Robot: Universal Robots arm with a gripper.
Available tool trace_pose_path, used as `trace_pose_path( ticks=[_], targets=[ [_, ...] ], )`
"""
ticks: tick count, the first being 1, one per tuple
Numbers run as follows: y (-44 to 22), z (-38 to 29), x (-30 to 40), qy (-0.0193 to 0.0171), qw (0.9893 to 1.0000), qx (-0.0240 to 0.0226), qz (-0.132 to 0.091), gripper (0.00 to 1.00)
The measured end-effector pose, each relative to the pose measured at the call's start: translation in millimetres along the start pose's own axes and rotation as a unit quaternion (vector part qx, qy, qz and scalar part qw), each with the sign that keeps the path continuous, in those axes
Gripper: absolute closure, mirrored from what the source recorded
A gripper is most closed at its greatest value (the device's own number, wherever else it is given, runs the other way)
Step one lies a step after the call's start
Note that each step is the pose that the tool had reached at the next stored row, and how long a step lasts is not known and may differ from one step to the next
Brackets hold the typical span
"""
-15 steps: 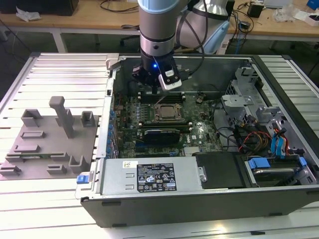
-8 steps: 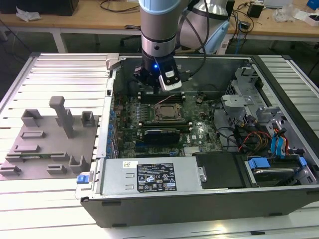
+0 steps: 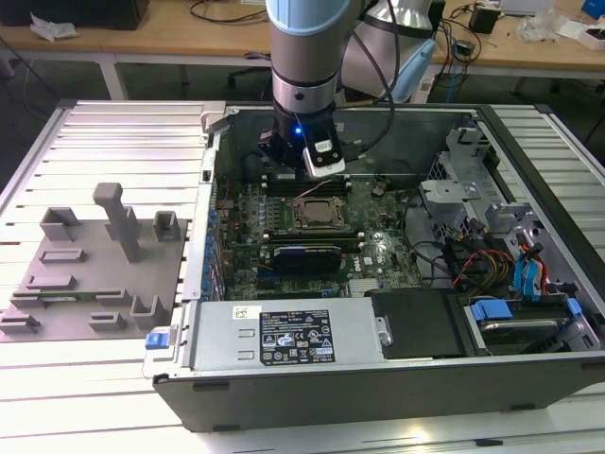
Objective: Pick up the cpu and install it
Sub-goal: 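Install the first cpu locking lever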
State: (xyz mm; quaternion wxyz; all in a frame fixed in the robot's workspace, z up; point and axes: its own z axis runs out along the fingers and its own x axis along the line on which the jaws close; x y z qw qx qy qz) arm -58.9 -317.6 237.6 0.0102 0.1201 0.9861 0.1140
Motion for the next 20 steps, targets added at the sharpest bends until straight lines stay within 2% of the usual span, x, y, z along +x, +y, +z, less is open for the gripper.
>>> trace_pose_path(
  ticks=[7, 13, 16, 20],
  targets=[
    [-0.4, 5.8, -4.0, -0.002, 1.0, 0.0032, 0.005, 0.89],
    [1.1, 10.6, -14.4, -0.0025, 1.0, 0.0038, 0.007, 0.89],
    [1.6, 11.5, -16.5, -0.0028, 1.0, 0.0037, 0.008, 0.89],
    [5.5, 13.3, -16.1, -0.003, 1.0, 0.0038, 0.009, 0.89]
  ],
)
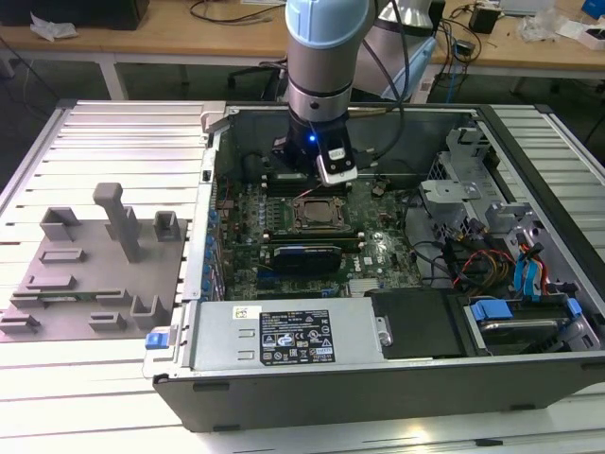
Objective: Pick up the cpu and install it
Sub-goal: 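Install the first cpu locking lever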
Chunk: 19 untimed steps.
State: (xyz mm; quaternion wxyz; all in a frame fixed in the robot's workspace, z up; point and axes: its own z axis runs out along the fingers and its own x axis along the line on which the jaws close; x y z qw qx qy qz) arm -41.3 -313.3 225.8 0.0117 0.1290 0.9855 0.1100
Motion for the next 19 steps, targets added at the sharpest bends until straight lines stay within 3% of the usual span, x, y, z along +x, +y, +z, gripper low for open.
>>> trace_pose_path(
  ticks=[4, 13, 14, 15, 16, 18, 19],
  targets=[
    [3.6, 1.3, 0.5, 0.0, 1.0, 0.0, 0.0, 0.89],
    [4.1, 4.1, -3.0, -0.0011, 1.0, 0.0004, 0.004, 0.89],
    [4.0, 4.6, -3.1, -0.0042, 1.0, -0.0006, 0.003, 0.89],
    [4.0, 5.0, -3.1, -0.0105, 0.9999, -0.0023, 0.001, 0.89],
    [3.9, 5.2, -3.0, -0.0142, 0.9999, -0.0034, -0.001, 0.89],
    [3.7, 5.9, -3.1, -0.0202, 0.9998, -0.0052, -0.005, 0.89],
    [3.7, 5.9, -3.1, -0.0202, 0.9998, -0.0052, -0.005, 0.89]
  ],
)
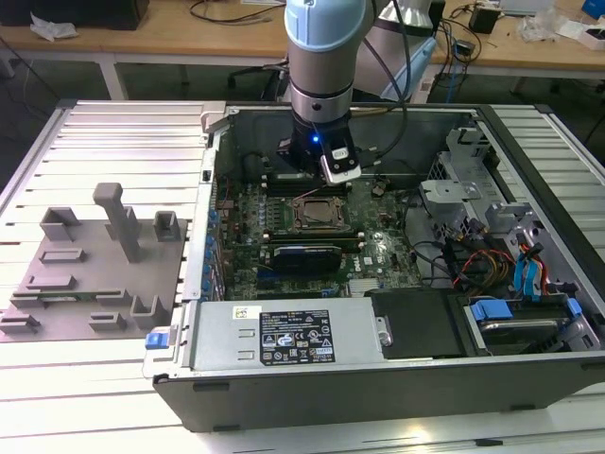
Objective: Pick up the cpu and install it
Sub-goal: 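Install the first cpu locking lever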
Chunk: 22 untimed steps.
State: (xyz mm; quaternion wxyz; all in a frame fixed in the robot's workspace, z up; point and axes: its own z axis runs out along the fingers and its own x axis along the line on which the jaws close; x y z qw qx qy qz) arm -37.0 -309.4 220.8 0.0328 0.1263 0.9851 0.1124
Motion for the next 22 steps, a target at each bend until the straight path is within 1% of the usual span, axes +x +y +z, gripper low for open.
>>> trace_pose_path(
  ticks=[3, 4, 5, 6, 7, 8, 11, 16, 18, 21, 22],
  targets=[
    [0.0, 0.0, 0.0, 0.0, 1.0, 0.0004, -0.001, 0.89],
    [-0.1, 0.3, 0.1, 0.0026, 0.9999, 0.0004, -0.013, 0.89],
    [-0.2, 1.1, 0.1, 0.0064, 0.9996, -0.0003, -0.029, 0.89],
    [-0.6, 2.5, 0.1, 0.0114, 0.9986, -0.0011, -0.051, 0.89],
    [-1.0, 4.0, 0.2, 0.0154, 0.9975, -0.0018, -0.069, 0.89],
    [-1.3, 5.6, 0.3, 0.0181, 0.9966, -0.0022, -0.081, 0.89],
    [-1.5, 6.0, 0.3, 0.0187, 0.9964, -0.0022, -0.083, 0.89],
    [-2.4, 10.2, 0.3, 0.0187, 0.9964, -0.0018, -0.083, 0.89],
    [-2.6, 11.3, -0.1, 0.0182, 0.9965, -0.0015, -0.081, 0.89],
    [-2.6, 12.1, -0.9, 0.0166, 0.9971, -0.0007, -0.075, 0.89],
    [-2.6, 12.1, -1.0, 0.0166, 0.9971, -0.0007, -0.074, 0.89]
  ],
)
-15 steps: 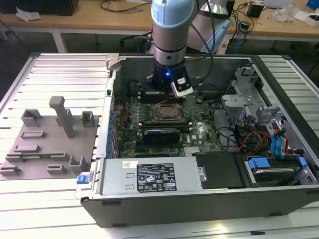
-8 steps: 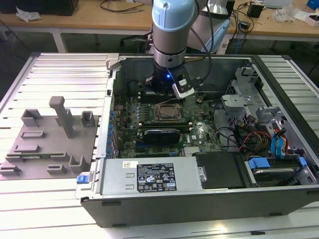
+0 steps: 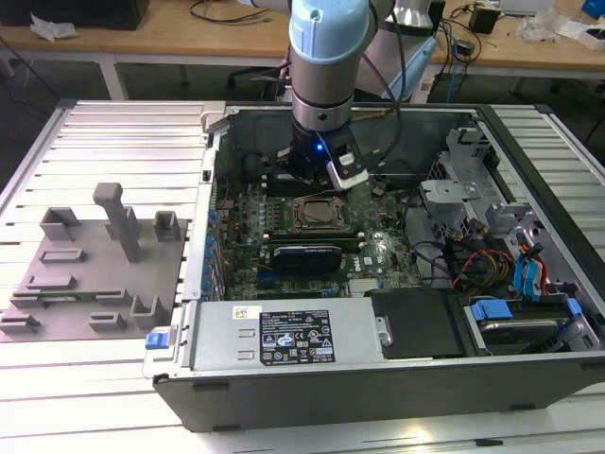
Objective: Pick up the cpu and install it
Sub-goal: 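Install the first cpu locking lever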
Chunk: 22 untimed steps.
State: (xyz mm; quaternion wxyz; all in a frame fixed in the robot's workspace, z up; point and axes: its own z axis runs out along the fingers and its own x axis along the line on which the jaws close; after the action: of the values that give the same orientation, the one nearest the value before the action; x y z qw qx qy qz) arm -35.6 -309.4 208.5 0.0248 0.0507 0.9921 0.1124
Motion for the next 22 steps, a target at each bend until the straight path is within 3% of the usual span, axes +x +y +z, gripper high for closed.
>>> trace_pose_path(
  ticks=[22],
  targets=[
    [-3.0, 9.4, -2.4, 0.0007, 1.0, 0.0026, -0.004, 0.89]
  ],
)
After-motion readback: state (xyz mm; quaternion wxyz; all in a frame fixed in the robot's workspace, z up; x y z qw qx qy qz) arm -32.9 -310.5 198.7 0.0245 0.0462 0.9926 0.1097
